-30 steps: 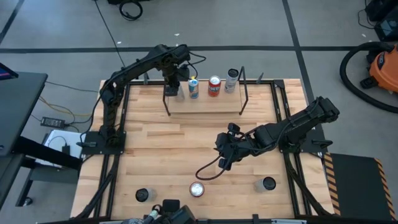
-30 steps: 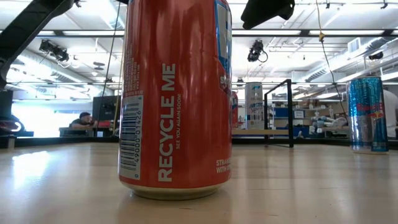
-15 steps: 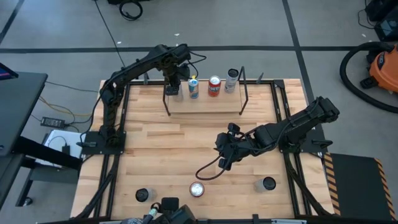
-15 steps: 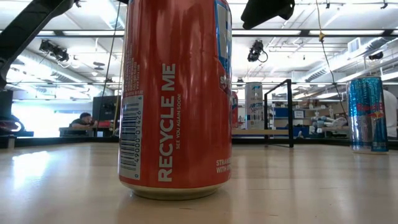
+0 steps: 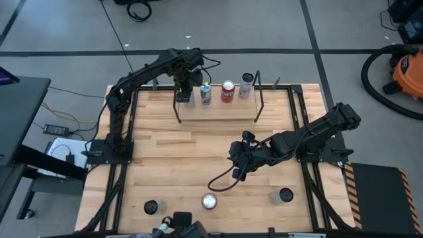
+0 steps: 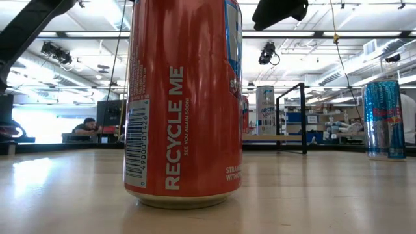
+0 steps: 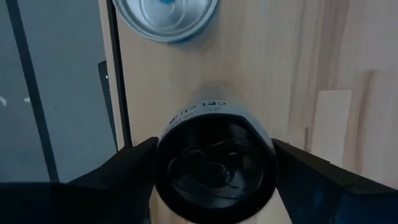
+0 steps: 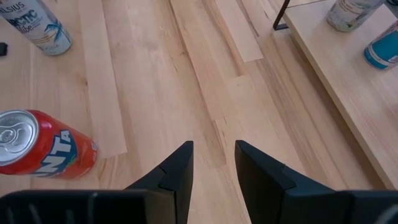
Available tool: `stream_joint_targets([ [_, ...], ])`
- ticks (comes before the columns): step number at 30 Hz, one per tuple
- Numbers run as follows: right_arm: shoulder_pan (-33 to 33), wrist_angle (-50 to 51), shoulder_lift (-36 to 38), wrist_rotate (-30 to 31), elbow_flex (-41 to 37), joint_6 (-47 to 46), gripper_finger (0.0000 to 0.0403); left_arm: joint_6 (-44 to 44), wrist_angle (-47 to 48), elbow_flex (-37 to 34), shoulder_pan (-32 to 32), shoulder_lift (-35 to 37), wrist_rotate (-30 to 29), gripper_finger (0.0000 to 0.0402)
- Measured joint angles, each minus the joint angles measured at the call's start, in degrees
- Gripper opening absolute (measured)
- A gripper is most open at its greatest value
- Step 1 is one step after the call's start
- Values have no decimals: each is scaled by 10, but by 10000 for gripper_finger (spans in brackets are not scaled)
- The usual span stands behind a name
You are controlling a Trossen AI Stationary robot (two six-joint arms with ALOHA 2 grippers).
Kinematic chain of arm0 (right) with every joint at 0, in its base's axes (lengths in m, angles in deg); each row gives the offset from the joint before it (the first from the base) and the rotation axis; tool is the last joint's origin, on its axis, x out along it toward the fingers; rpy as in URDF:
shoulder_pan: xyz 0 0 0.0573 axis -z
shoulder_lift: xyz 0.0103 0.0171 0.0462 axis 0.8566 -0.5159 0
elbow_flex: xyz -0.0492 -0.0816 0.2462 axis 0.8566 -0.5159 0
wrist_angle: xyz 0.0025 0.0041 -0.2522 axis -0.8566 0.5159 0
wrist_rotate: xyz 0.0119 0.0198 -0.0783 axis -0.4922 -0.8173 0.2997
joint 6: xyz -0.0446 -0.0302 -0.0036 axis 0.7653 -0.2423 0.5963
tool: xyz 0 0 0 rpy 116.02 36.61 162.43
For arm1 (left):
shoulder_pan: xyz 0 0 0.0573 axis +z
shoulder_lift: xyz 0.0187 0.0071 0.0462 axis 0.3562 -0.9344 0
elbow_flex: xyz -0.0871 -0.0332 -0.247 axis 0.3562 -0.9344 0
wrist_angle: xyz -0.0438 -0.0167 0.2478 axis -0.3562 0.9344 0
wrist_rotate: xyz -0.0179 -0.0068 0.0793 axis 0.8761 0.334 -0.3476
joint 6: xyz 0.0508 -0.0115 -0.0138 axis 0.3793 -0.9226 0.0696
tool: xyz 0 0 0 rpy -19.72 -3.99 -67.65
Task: Place canned beverage on shelf
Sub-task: Put the top white yellow soda can on the shelf, then put the red soda can on the shelf aligned with the other red soda can
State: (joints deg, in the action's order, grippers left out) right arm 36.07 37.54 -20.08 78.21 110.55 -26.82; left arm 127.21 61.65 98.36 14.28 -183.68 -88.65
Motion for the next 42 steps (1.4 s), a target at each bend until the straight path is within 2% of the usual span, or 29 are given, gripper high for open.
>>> stream_joint_targets([
  [10,-1,2,0,0,0,0,126,-9,-12,23,4,9,-21,298],
  [22,-18,3,0,1,0,-2,126,-79,42,168,-12,9,-28,298],
  [24,-22,3,0,1,0,-3,126,-113,41,173,-17,11,-14,298],
  [29,-34,3,0,1,0,-4,126,-148,69,165,-26,9,75,298],
  [37,-40,12,0,5,0,-8,126,-178,96,134,-61,9,84,298],
  [42,-40,37,0,32,0,-34,126,-179,97,123,-92,9,125,298],
])
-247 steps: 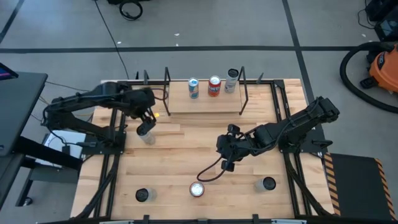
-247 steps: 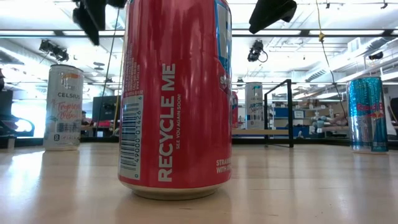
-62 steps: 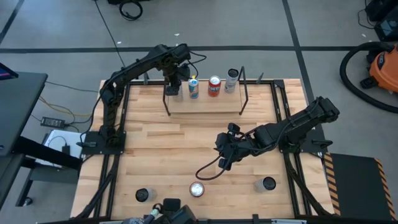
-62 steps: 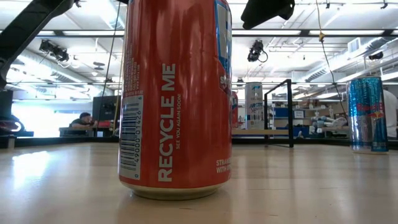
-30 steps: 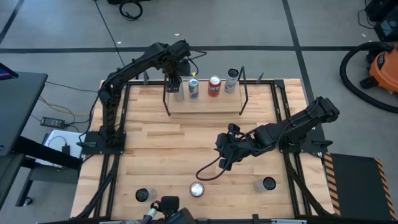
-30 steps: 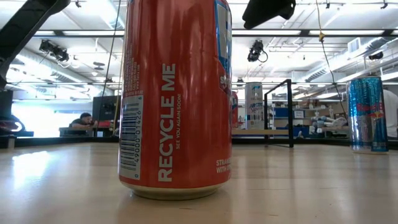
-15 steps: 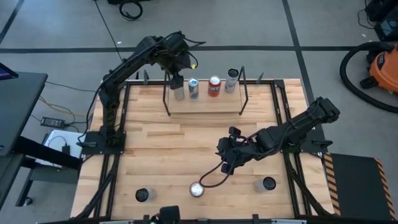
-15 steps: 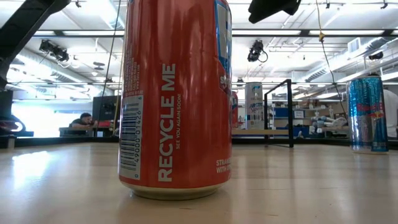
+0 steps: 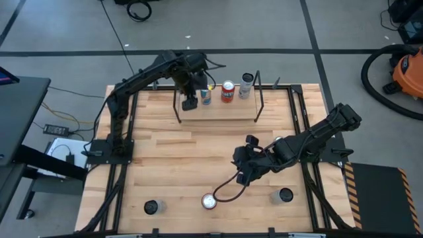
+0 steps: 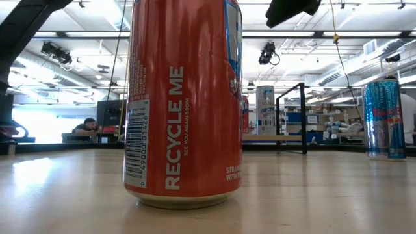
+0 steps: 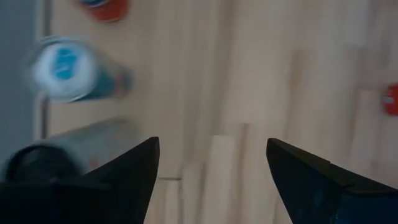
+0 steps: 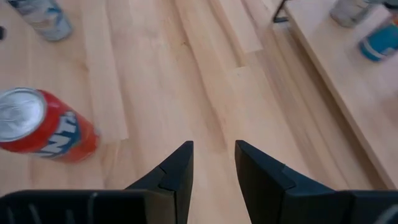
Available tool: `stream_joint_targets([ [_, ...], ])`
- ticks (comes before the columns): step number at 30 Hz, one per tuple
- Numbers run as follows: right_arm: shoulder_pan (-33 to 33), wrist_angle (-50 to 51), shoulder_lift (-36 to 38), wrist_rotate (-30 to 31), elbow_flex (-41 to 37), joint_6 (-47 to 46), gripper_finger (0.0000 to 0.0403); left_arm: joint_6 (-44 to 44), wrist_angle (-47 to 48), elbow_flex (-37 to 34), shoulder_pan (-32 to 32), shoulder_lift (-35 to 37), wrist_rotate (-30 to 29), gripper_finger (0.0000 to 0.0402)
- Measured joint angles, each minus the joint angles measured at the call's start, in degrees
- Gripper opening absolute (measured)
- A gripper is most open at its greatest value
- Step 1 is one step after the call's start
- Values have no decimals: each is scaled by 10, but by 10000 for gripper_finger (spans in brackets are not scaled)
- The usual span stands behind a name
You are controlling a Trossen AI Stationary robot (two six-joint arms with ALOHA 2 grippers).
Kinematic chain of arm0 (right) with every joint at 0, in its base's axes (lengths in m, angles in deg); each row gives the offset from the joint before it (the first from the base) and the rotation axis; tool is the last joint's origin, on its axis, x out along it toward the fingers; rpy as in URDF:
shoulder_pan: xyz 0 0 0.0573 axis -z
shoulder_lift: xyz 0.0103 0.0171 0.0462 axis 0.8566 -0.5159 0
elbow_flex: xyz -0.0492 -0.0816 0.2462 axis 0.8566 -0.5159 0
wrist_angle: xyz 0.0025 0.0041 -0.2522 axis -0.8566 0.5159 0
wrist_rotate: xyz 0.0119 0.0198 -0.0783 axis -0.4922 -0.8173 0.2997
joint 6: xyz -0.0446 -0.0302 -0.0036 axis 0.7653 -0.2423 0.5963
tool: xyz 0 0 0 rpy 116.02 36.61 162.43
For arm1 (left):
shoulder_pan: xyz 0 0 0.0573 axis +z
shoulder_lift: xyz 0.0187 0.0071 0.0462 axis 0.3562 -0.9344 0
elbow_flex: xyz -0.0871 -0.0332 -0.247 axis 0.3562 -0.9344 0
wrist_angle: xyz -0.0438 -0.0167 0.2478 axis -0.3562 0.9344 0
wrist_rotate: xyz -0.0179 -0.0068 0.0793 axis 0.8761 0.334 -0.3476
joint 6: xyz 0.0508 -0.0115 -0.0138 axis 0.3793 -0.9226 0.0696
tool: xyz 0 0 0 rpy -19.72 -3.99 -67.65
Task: Place canned beverage on shelf
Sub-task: Put the red soda can on the shelf aligned with the other red soda can
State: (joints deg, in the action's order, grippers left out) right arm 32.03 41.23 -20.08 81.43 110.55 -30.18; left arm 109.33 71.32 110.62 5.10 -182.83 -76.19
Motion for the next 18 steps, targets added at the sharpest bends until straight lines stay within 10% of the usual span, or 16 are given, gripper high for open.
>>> stream_joint_targets([
  [18,-41,49,0,6,0,-73,126,-49,14,-1,-73,6,41,298],
])
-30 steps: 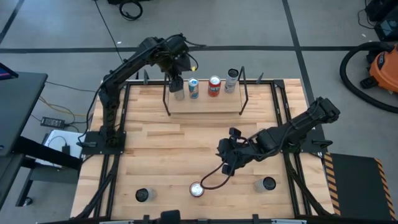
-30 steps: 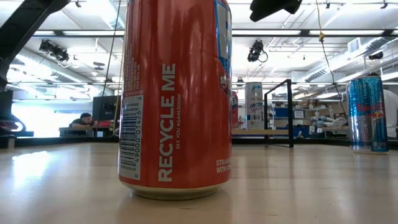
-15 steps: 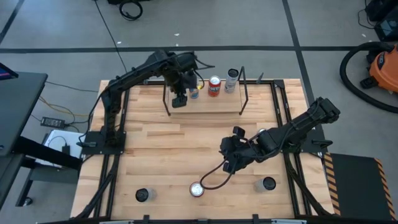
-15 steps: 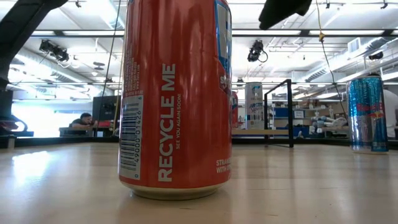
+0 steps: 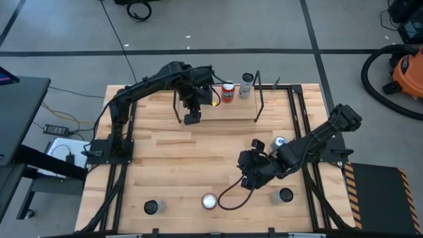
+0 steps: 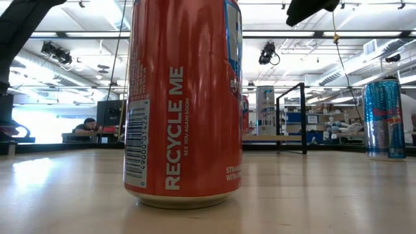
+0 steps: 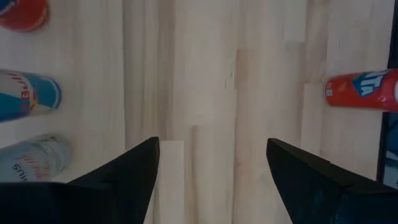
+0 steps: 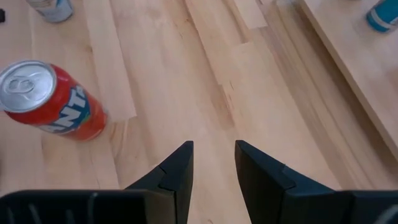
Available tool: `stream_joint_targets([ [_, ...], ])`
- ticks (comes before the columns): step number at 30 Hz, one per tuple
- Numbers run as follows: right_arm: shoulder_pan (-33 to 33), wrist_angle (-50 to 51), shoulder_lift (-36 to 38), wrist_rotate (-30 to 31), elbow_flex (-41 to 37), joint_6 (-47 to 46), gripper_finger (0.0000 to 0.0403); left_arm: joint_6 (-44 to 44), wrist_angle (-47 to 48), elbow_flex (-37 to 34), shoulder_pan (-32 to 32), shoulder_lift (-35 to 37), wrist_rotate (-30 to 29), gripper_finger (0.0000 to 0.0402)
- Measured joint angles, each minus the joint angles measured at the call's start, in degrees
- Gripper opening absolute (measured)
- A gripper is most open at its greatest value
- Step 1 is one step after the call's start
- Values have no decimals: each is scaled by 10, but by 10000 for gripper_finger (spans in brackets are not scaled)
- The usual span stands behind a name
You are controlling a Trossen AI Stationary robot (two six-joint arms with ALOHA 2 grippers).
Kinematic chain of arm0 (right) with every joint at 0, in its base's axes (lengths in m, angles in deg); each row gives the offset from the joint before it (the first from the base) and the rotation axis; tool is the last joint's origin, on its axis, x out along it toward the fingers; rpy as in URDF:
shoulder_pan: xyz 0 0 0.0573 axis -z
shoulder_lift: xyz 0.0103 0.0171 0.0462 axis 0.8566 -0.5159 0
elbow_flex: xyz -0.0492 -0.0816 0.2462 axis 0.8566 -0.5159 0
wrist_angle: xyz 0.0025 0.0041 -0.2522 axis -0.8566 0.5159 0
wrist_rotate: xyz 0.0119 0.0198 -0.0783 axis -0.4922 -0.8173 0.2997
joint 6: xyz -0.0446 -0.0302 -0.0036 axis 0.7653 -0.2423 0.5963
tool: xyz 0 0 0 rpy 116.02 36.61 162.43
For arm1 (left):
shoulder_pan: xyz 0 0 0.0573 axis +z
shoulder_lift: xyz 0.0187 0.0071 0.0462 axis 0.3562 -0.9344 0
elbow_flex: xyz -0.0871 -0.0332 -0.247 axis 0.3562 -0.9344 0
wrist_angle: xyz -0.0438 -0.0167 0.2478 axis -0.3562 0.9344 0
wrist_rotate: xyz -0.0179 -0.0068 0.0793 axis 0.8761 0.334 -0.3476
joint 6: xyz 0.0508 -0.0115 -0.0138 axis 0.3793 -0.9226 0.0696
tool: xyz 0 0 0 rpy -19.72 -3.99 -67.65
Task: Place canned beverage on shelf
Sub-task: Put the red soda can on the shelf aligned with the other red soda can
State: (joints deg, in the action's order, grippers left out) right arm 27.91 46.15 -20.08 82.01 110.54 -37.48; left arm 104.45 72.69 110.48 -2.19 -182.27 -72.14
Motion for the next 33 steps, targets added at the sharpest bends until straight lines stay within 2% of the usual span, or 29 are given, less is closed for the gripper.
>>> stream_joint_targets([
  [5,-14,5,0,18,0,-20,126,-35,0,-6,0,44,0,298],
  [11,-26,4,0,25,0,-24,126,-56,-3,-70,-14,131,0,298],
  [16,-27,3,0,23,0,-11,126,-84,-42,-171,-32,216,-15,298],
  [24,-14,-7,0,9,0,55,126,-123,-157,-347,-52,344,-19,298],
  [33,-6,-120,0,-5,0,165,126,-150,-254,-480,-68,441,-24,298],
])
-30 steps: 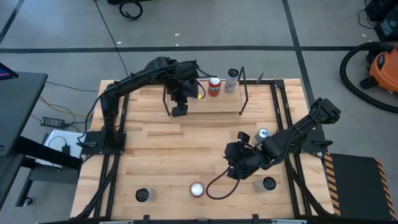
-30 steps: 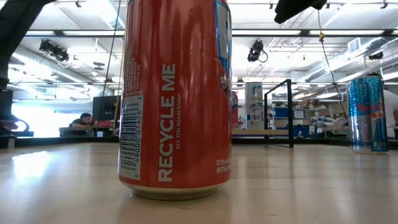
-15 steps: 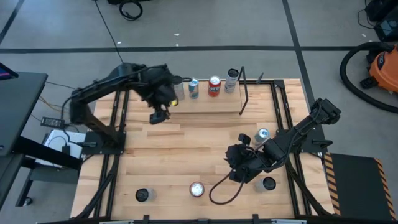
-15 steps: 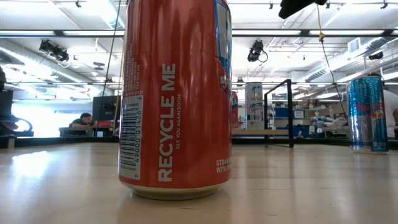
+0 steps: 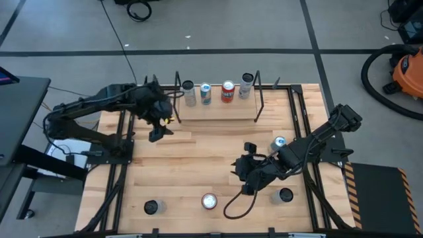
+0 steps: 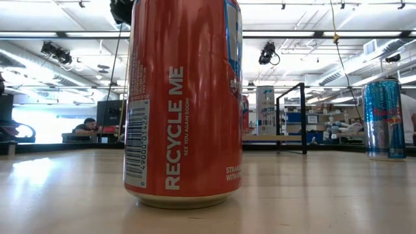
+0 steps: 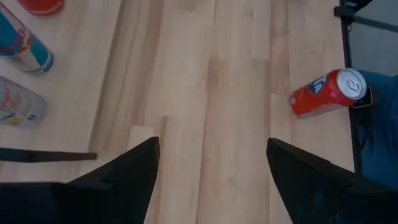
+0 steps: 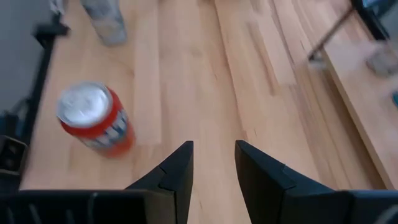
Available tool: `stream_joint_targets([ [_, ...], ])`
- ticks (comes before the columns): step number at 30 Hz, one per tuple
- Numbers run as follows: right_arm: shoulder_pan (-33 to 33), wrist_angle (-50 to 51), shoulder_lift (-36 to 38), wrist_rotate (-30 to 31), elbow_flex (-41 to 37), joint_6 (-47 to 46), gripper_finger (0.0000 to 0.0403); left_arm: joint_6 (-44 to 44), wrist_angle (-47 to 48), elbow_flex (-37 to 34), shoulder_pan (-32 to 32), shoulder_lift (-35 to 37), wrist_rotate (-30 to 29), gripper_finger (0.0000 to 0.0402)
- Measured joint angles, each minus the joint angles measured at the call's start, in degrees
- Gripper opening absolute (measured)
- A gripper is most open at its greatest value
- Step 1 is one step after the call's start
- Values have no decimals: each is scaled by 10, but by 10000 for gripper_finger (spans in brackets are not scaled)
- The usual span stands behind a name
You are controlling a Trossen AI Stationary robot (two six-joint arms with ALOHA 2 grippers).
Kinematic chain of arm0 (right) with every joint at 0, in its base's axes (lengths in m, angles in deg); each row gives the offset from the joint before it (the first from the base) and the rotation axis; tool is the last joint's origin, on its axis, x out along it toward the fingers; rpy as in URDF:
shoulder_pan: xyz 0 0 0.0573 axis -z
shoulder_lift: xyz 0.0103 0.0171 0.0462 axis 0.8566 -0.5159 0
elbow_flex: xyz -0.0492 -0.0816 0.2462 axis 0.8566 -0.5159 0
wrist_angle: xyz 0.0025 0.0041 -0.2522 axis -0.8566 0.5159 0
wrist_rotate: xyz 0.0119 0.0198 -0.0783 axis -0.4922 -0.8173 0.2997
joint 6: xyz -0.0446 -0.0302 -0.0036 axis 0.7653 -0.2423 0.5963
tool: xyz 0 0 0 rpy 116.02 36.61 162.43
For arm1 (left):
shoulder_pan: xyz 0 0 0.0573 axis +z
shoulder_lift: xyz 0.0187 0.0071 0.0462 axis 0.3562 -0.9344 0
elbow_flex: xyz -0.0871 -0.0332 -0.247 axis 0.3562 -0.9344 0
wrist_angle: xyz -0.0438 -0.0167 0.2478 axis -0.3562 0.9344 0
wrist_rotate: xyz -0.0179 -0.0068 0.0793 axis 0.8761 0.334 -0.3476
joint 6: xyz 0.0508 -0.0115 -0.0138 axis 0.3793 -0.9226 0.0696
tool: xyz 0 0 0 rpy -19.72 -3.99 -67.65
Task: Place canned beverage on shelf
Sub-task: Put the red soda can on the shelf aligned with the other red soda can
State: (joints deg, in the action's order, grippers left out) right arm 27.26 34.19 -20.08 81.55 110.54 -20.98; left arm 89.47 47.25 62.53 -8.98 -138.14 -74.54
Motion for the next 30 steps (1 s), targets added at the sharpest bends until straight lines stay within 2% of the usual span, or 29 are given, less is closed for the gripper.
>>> stream_joint_targets([
  [5,0,-73,0,-1,0,43,126,-29,-41,-57,-18,48,-1,298],
  [13,15,-81,0,-14,0,99,127,-90,-87,-113,-52,107,-1,298],
  [21,40,-80,0,-37,0,138,145,-115,-102,-117,-87,134,-43,298],
  [30,48,-80,0,-42,0,150,174,-93,-103,-117,-94,135,-46,298],
])
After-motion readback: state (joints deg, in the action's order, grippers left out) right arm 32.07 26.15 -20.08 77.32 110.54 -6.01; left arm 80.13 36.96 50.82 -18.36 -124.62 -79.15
